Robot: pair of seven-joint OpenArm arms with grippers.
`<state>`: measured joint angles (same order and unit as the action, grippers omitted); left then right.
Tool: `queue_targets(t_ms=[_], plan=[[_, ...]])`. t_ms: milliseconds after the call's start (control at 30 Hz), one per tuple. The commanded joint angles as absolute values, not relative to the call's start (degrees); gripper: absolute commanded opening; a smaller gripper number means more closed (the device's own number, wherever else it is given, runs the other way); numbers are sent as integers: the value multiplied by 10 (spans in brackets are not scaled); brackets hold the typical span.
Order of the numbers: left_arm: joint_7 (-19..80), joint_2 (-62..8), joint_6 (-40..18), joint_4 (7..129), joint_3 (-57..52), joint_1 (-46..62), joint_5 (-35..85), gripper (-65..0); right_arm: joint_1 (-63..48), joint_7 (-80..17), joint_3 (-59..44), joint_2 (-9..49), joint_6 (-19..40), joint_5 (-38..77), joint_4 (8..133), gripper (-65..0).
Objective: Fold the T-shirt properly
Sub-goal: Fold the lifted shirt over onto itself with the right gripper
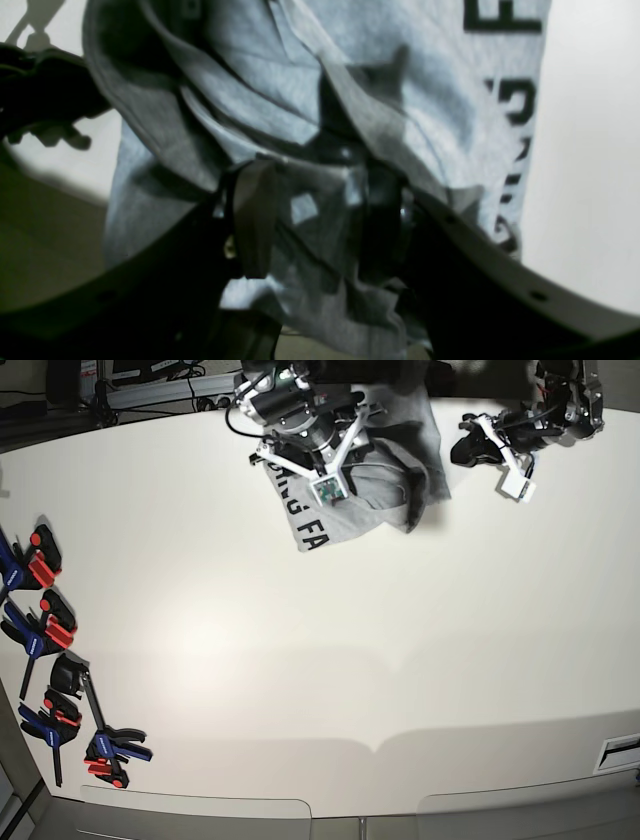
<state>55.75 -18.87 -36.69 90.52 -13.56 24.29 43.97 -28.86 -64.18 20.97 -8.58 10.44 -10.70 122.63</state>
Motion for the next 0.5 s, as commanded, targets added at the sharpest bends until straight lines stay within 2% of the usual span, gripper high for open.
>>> queue_targets(t_ms=[0,133,200,267,467], plan=[[574,-194,-365,908,-138,248,422,-650,-293,-634,213,-90,101,-105,1238,-368],[574,-194,-365,908,-138,248,422,-650,-292,-634,213,-90,101,-103,1238,-395],[574,-194,-365,908,-138,248,422,-650,-292,-634,213,-90,101,-103,1238,-501],[574,-194,-365,908,-138,248,422,-650,-292,-631,213,-90,102,-103,1238,-650],[574,-194,-365,908,-138,248,422,-650,-292,-631,214,-90,133,-72,1238,-650]])
